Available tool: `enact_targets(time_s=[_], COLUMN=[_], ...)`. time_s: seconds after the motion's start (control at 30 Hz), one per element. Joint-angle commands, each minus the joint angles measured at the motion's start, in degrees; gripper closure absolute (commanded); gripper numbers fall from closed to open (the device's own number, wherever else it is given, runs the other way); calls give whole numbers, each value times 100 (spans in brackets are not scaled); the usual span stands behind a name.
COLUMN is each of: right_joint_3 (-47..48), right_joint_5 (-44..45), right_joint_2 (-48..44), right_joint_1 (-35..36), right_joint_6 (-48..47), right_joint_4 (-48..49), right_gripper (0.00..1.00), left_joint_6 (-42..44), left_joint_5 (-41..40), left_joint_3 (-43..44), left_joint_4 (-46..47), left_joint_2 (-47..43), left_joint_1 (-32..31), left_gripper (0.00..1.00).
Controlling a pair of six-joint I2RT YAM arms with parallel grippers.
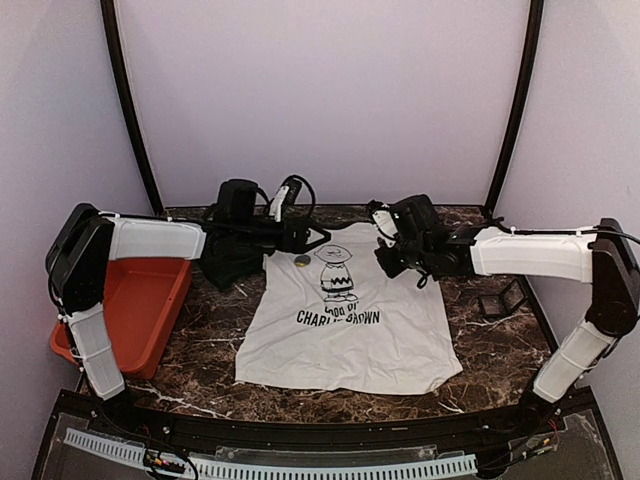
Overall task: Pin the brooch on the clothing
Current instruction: Pass from the right arm to the left
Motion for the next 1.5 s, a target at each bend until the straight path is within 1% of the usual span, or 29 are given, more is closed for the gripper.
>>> enact_targets(time_s=[0.0,0.07,0.1,0.17,0.23,0.27,0.33,0.37,0.4,0.43,0.5,0.6,0.77,0.83,0.87,0.97,1.03,1.1,1.13,1.23,1.27,1.3,1.33,1.4,1.47], right_joint_3=[-273,-340,-380,-546,-781,-841,-674,-459,-191,-90,18,269,366,352,339,322,322,290,273,264,269,270,270,270,286], right_joint_5=[1929,2270,2363,2552,2643,2655,2502,2447,2440,2393,2318,2287,2134,2113,2104,2110,2140,2157,2169,2180,2189,2190,2190,2198,2214], right_joint_2=[63,336,468,757,1216,1537,2360,2697,2919,3031,3054,3037,2865,2834,2823,2776,2721,2631,2596,2510,2513,2515,2522,2562,2599], right_joint_1=[381,582,663,856,1058,1142,1261,1283,1284,1315,1391,1430,1537,1603,1634,1707,1724,1723,1724,1733,1734,1738,1738,1735,1737], right_joint_6=[-2271,-3564,-4051,-5229,-6762,-7623,-9555,-10295,-10653,-10780,-10753,-10966,-11167,-11241,-11261,-11300,-11350,-11346,-11347,-11353,-11356,-11372,-11379,-11381,-11382], right_joint_4=[2221,3167,3663,5003,6762,8301,10671,10980,11028,11035,11032,11035,11036,11036,11036,11034,11036,11036,11028,11029,11030,11030,11029,11023,11027], right_gripper=[100,100,100,100,100,100,100,100,100,100,100,100,100,100,100,100,100,100,100,100,100,100,100,100,100], left_joint_6=[-73,-99,-96,-62,-27,-29,-66,-76,-90,-84,15,290,314,147,-52,-517,-753,-889,-927,-1069,-1109,-1223,-1287,-1486,-1628], left_joint_5=[-642,-710,-727,-695,-716,-716,-708,-692,-639,-623,-564,-454,-246,-21,262,863,1048,1174,1215,1343,1370,1441,1485,1570,1623], left_joint_3=[58,131,248,481,674,723,857,937,978,1046,1151,1276,1261,1201,1150,1104,1116,1089,1061,985,953,877,829,689,534], left_joint_4=[-1487,-1599,-1636,-1799,-1996,-2063,-2142,-2154,-2283,-2312,-2400,-2687,-3012,-2852,-2732,-2108,-1947,-1804,-1764,-1642,-1529,-1447,-1238,-954,-707], left_joint_2=[-844,-1031,-1115,-1176,-1233,-1258,-1283,-1289,-1309,-1320,-1343,-1323,-1098,-935,-812,-557,-481,-458,-455,-436,-435,-430,-441,-480,-569], left_joint_1=[93,116,118,120,124,147,214,246,311,343,390,400,401,405,399,403,408,424,430,457,472,480,491,527,573], left_gripper=[1,1,1,1,1,1,1,1,1,1,1,1,1,1,1,1,2,6,11,21,26,29,34,39,40])
